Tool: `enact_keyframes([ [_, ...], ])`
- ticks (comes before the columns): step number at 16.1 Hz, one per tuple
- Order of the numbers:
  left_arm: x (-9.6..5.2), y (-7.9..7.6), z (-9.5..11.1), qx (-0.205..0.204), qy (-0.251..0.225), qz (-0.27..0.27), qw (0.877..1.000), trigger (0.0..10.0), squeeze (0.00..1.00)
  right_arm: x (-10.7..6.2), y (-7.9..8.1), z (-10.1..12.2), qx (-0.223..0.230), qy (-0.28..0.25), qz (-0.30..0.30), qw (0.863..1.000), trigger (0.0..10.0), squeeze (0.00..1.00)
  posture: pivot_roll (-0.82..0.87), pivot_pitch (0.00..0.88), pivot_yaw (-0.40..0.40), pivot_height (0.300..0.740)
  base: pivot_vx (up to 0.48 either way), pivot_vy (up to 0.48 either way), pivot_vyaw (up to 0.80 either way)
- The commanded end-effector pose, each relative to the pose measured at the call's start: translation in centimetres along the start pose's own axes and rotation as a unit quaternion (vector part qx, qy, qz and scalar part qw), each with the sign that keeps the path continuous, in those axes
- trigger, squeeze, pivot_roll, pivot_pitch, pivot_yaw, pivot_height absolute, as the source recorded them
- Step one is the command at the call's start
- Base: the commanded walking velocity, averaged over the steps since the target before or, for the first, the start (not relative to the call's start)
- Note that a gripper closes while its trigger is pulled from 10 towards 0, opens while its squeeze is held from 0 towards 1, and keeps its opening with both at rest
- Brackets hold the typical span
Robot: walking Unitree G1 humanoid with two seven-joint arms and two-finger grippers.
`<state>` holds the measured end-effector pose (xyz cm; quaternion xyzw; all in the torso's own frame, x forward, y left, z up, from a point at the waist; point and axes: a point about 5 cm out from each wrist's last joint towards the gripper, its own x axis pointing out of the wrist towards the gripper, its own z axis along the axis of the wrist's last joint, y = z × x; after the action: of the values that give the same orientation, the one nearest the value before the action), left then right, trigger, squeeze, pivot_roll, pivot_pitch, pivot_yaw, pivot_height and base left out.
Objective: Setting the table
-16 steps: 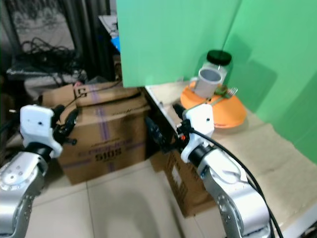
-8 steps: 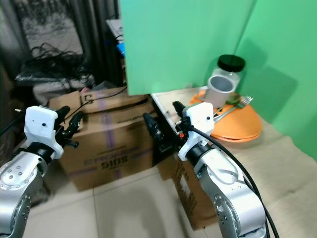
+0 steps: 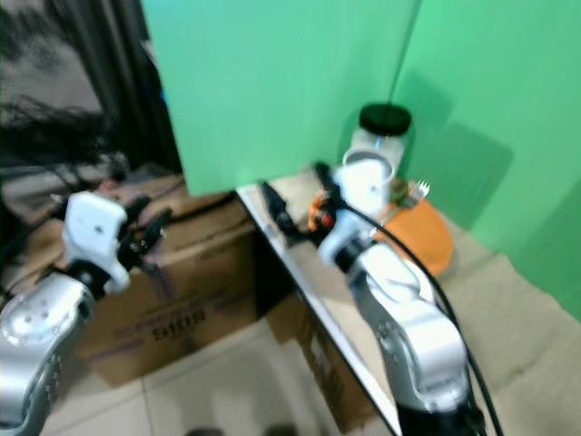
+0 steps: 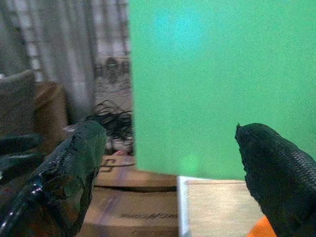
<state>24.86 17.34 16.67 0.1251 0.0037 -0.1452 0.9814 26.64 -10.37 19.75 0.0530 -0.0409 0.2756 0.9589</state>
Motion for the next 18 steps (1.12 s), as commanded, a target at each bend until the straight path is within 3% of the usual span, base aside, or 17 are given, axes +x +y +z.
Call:
enact_keyframes([
  [1, 0.3, -0.4, 0.4, 0.003, -0.009, -0.016, 1.000, 10.0, 0.00, 0.0, -1.0, 0.2, -0.009, -0.006, -0.025, 1.000, 10.0, 0.00, 0.17, 0.000, 0.020, 0.740, 0.326, 0.000, 0.00],
  [9, 0.3, -0.7, 0.4, 0.013, -0.008, -0.041, 0.999, 10.0, 0.00, -0.2, -2.2, 0.9, 0.016, -0.026, -0.054, 0.998, 10.0, 0.00, 0.16, 0.000, 0.027, 0.740, 0.302, 0.000, 0.00],
  [11, 0.4, -0.7, 0.4, 0.012, -0.008, -0.039, 0.999, 10.0, 0.00, -1.5, -2.1, 0.4, 0.019, -0.020, -0.069, 0.997, 10.0, 0.00, 0.15, 0.000, 0.040, 0.740, 0.000, 0.000, -0.75],
  [15, 1.1, -0.7, 0.6, 0.026, -0.015, -0.023, 0.999, 10.0, 0.00, -3.3, -1.8, -0.5, 0.014, -0.007, -0.103, 0.995, 10.0, 0.00, 0.12, 0.000, 0.059, 0.740, 0.000, 0.000, 0.00],
  [18, 1.7, -0.2, 0.7, 0.029, -0.019, -0.013, 0.999, 10.0, 0.00, -4.4, -2.0, -0.4, 0.021, -0.009, -0.138, 0.990, 10.0, 0.00, 0.10, 0.000, 0.067, 0.740, 0.000, 0.480, -0.27],
])
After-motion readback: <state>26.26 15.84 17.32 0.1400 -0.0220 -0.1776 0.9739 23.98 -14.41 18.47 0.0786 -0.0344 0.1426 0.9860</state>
